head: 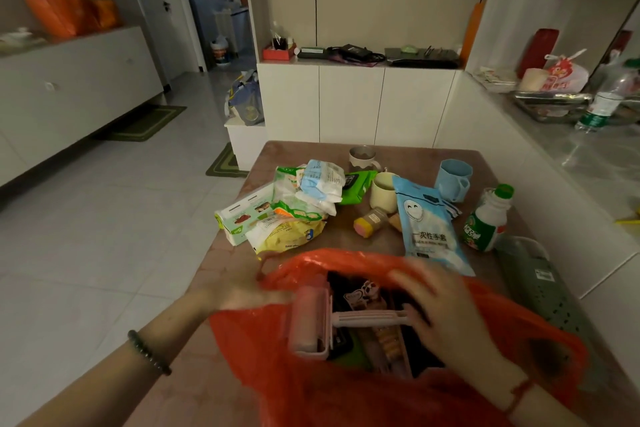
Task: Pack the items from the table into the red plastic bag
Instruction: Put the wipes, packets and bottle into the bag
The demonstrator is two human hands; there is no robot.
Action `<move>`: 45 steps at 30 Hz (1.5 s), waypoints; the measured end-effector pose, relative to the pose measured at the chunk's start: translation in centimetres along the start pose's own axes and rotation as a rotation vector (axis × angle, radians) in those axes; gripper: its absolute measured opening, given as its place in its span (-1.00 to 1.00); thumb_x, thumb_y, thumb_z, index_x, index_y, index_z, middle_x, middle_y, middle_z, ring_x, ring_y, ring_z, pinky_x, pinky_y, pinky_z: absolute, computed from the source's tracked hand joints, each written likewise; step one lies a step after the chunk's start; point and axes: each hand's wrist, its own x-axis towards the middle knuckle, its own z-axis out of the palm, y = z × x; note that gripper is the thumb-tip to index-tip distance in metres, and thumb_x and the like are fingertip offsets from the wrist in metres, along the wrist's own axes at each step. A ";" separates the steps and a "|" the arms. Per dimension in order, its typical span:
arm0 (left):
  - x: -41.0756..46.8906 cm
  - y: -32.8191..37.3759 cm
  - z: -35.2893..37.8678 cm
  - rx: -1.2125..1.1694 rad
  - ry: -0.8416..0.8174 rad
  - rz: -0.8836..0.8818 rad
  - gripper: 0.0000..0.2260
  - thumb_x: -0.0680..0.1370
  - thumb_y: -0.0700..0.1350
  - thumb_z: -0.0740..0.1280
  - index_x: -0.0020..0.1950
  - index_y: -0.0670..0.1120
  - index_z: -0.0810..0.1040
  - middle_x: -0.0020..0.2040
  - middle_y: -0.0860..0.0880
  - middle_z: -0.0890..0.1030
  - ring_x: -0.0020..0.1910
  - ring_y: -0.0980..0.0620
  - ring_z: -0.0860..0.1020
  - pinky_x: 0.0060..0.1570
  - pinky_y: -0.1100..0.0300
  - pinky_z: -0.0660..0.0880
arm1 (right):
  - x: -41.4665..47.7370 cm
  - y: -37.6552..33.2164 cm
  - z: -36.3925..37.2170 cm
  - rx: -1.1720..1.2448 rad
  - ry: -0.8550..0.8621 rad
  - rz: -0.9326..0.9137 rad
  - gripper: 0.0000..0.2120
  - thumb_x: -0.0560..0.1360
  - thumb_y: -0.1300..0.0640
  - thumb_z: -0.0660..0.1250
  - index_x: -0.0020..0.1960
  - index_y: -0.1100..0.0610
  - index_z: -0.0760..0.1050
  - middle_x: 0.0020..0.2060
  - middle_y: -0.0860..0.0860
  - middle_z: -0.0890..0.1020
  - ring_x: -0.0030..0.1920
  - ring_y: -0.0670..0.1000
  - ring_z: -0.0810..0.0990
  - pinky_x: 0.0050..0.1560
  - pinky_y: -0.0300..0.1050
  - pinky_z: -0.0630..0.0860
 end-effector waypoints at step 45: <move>14.4 5.4 -7.6 -0.752 0.174 -0.160 -0.41 0.55 0.22 0.10 0.49 -0.04 0.13 0.45 -0.13 0.32 0.35 -0.14 0.37 0.30 0.01 0.33 | 26.7 0.0 4.3 1.131 -0.532 0.851 -0.24 0.43 -0.17 0.33 0.48 0.00 0.03 0.40 0.14 0.33 0.30 0.25 0.39 0.16 0.20 0.45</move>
